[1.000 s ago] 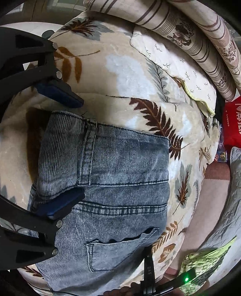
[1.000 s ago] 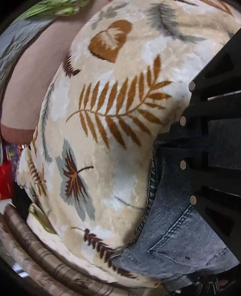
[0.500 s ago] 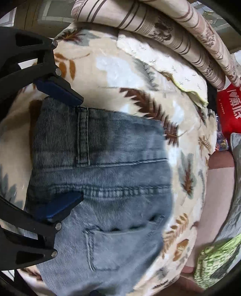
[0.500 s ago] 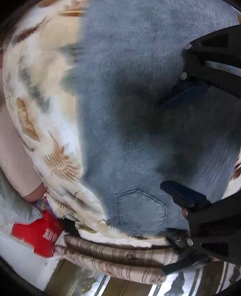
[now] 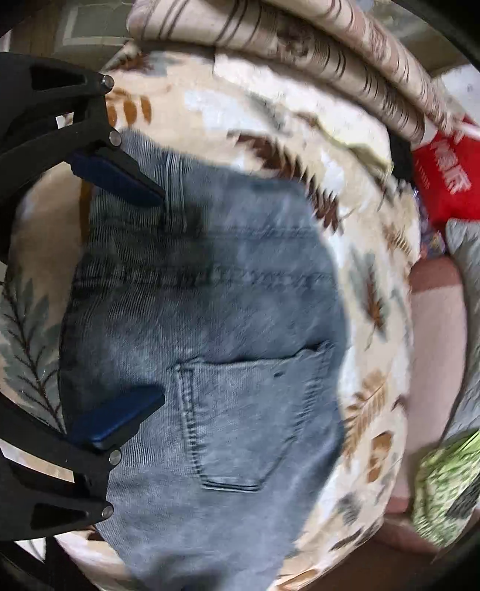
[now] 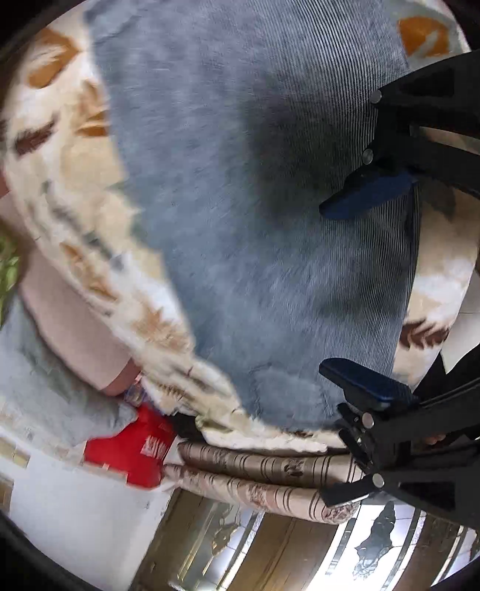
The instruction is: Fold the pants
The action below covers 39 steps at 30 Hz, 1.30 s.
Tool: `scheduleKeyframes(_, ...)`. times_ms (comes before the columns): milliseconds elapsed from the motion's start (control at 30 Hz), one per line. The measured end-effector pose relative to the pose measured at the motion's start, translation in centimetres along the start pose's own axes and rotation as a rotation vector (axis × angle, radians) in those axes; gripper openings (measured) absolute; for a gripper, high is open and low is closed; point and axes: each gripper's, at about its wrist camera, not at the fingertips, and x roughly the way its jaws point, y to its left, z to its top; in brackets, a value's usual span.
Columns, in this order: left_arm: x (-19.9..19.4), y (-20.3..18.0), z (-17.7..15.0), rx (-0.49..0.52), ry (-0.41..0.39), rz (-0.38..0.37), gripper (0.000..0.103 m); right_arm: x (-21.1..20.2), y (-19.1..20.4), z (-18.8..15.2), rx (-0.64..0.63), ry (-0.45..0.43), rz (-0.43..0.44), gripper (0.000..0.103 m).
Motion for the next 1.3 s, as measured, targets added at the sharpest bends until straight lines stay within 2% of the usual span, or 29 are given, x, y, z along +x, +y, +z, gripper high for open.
scheduleKeyframes(67, -1.6, 0.0, 0.3, -0.013, -0.07, 0.006, 0.099, 0.1, 1.3, -0.4, -0.039, -0.014, 0.046, 0.08)
scheduleKeyframes(100, -1.9, -0.1, 0.4, -0.015, -0.085, -0.004, 0.099, 0.5, 1.7, -0.8, -0.051, 0.002, 0.069, 0.081)
scheduleKeyframes(133, -1.8, -0.7, 0.3, -0.005, -0.08, -0.021, 0.099, 2.0, 1.6, -1.3, -0.06, 0.053, 0.065, 0.082)
scheduleKeyframes(167, -0.7, -1.4, 0.2, 0.03, -0.037, -0.013, 0.099, 3.5, 0.9, -1.7, -0.052, 0.101, 0.032, 0.082)
scheduleKeyframes(200, 0.8, -2.4, -0.3, 0.077, 0.042, 0.004, 0.099, 4.5, -0.4, -2.0, -0.027, 0.106, 0.046, 0.081)
scheduleKeyframes(233, 2.0, -2.6, -0.6, 0.081, 0.085, 0.001, 0.1, 3.9, -0.5, -1.9, -0.005, 0.073, 0.077, 0.081)
scheduleKeyframes(300, 1.6, -1.7, -0.6, 0.004, 0.055, -0.023, 0.101, 2.3, -0.3, -1.1, 0.033, 0.079, 0.078, 0.081)
scheduleKeyframes(333, 1.3, -1.5, -0.1, -0.024, 0.072, -0.034, 0.101, 0.7, -0.4, -0.8, 0.037, 0.027, 0.08, 0.081)
scheduleKeyframes(400, 0.4, -1.6, 0.8, -0.044, 0.046, -0.043, 0.101, -1.8, -1.4, -0.6, 0.079, -0.047, 0.11, 0.081)
scheduleKeyframes(533, -2.8, -3.2, 2.6, -0.063, -0.061, -0.106, 0.101, -8.4, -8.6, -2.0, 0.349, -0.192, 0.073, 0.081)
scheduleKeyframes(700, -4.3, -7.1, 4.7, -0.057, -0.09, -0.244, 0.101, -14.3, -16.1, -2.6, 0.601, -0.34, 0.013, 0.081)
scheduleKeyframes(833, -4.9, -12.4, 5.5, -0.001, -0.088, -0.331, 0.101, -15.1, -18.8, -1.6, 0.695, -0.343, 0.045, 0.081)
scheduleKeyframes(933, -4.7, -15.9, 5.5, 0.032, -0.071, -0.373, 0.101, -13.9, -18.9, -0.4, 0.704, -0.335, 0.067, 0.082)
scheduleKeyframes(1067, -4.2, -18.4, 5.2, 0.013, -0.036, -0.414, 0.101, -13.8, -19.7, -0.2, 0.732, -0.348, 0.078, 0.082)
scheduleKeyframes(1167, -3.4, -20.8, 4.7, 0.049, -0.018, -0.415, 0.101, -14.4, -20.6, -0.4, 0.721, -0.344, 0.057, 0.07)
scheduleKeyframes(1233, -2.3, -22.5, 4.3, 0.103, 0.01, -0.363, 0.101, -14.9, -20.7, -0.8, 0.694, -0.326, 0.011, 0.051)
scheduleKeyframes(1300, -0.3, -24.9, 3.3, 0.219, 0.091, -0.29, 0.101, -14.9, -21.0, -0.9, 0.681, -0.311, -0.011, 0.043)
